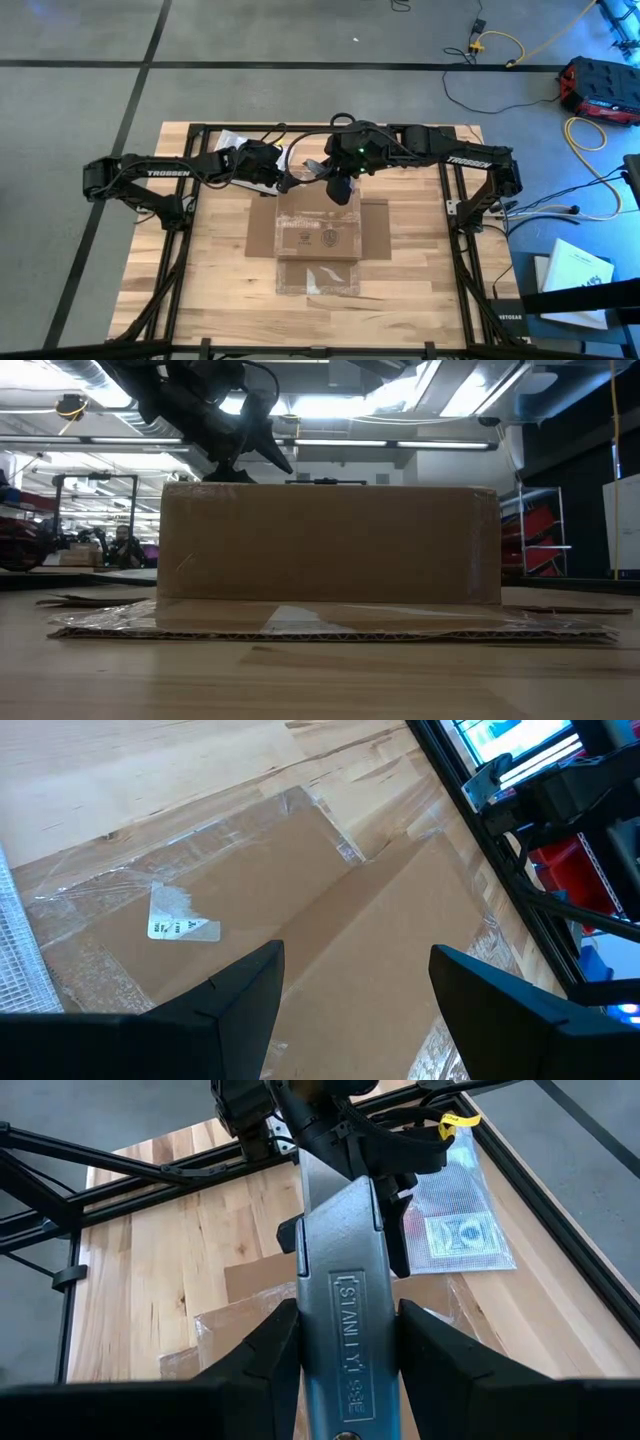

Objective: Unpack boxes
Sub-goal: Break down the box until it is fully flat

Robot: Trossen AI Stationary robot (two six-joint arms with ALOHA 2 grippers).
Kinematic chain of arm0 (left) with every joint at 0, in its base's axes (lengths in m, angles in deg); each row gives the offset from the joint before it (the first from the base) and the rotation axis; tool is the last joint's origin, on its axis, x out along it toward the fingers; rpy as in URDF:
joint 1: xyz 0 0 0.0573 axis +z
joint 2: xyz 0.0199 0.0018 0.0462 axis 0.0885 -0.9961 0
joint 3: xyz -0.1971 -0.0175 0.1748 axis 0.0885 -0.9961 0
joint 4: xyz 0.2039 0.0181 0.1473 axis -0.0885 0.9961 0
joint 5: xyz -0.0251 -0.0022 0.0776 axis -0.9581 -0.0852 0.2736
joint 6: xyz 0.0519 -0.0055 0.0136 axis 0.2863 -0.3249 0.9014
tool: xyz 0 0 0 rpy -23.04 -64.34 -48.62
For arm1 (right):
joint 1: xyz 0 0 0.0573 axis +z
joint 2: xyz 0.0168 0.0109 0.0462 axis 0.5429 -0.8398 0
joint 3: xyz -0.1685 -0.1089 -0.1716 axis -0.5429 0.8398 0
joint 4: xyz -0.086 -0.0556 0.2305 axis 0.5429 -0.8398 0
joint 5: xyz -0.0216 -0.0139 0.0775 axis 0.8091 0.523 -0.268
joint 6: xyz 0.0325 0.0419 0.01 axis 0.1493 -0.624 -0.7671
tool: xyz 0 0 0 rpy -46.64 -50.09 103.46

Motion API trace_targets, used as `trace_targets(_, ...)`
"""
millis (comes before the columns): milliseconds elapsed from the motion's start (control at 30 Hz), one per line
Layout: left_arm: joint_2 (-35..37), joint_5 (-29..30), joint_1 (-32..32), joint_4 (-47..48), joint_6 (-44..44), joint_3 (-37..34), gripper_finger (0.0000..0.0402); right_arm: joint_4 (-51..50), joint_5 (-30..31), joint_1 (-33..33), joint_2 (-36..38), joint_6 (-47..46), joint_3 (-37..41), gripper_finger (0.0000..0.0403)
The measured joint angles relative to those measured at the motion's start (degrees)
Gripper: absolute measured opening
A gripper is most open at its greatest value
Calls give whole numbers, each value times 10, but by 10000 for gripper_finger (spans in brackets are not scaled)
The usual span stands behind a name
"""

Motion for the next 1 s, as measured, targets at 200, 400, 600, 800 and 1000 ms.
trace_targets(200,0,0,0,0,0,0,239,-1,-14,1,0,6,0,118)
trace_targets(400,0,0,0,0,0,0,239,7,-44,1,0,44,0,118)
trace_targets(600,0,0,0,0,0,0,239,4,-48,1,0,43,0,118)
trace_targets(800,0,0,0,0,0,0,239,4,-52,1,0,36,0,118)
trace_targets(1000,0,0,0,0,0,0,239,0,-55,1,0,35,0,118)
